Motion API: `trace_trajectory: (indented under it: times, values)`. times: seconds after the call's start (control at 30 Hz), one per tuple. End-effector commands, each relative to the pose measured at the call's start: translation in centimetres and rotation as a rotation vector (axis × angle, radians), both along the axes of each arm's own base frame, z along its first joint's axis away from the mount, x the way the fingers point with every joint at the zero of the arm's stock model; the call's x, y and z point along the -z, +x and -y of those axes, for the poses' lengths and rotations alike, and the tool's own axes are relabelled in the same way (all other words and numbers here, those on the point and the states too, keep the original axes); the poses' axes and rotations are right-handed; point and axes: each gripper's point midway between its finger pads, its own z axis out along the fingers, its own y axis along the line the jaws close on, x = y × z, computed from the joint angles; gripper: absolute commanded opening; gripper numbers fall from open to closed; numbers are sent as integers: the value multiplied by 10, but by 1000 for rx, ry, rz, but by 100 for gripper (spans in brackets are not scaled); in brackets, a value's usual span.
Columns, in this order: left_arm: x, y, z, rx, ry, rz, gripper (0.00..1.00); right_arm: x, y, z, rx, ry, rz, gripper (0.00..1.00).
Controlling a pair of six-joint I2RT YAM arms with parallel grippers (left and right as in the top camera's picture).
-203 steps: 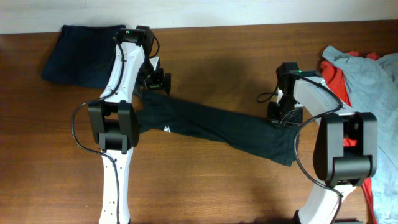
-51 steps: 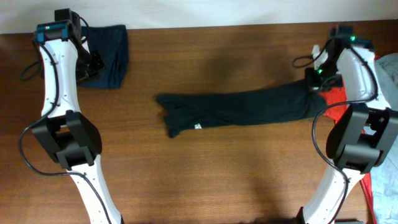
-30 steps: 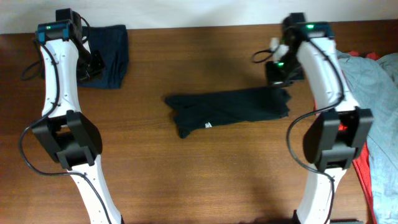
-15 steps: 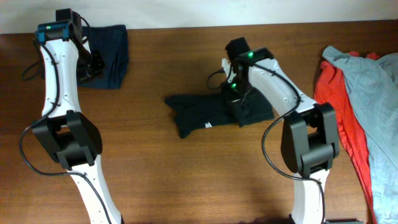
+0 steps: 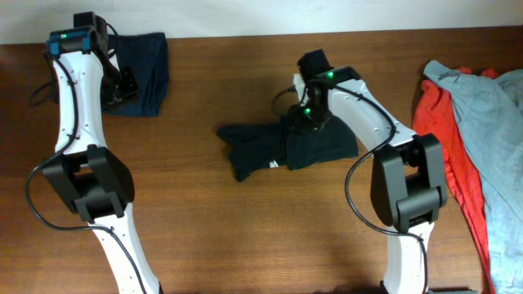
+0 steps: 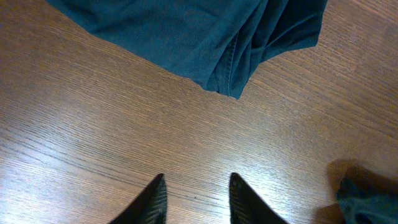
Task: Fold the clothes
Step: 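Grasp the strip's right end with the right gripper and fold it leftward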
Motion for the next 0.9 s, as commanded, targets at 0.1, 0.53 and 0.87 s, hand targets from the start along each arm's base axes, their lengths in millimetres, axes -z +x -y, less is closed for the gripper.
trace_trajectory:
  times: [0.1, 0.53, 0.87]
  values:
    - [-23, 3, 7, 2, -33, 61, 43, -19, -8, 56, 116, 40, -74, 56]
    - [-22, 4, 19, 25, -37, 56, 44, -4, -1, 129, 221, 175, -64, 50]
    - [-22, 3, 21, 29, -37, 52, 44, 48, -15, 98, 132, 359, -8, 41]
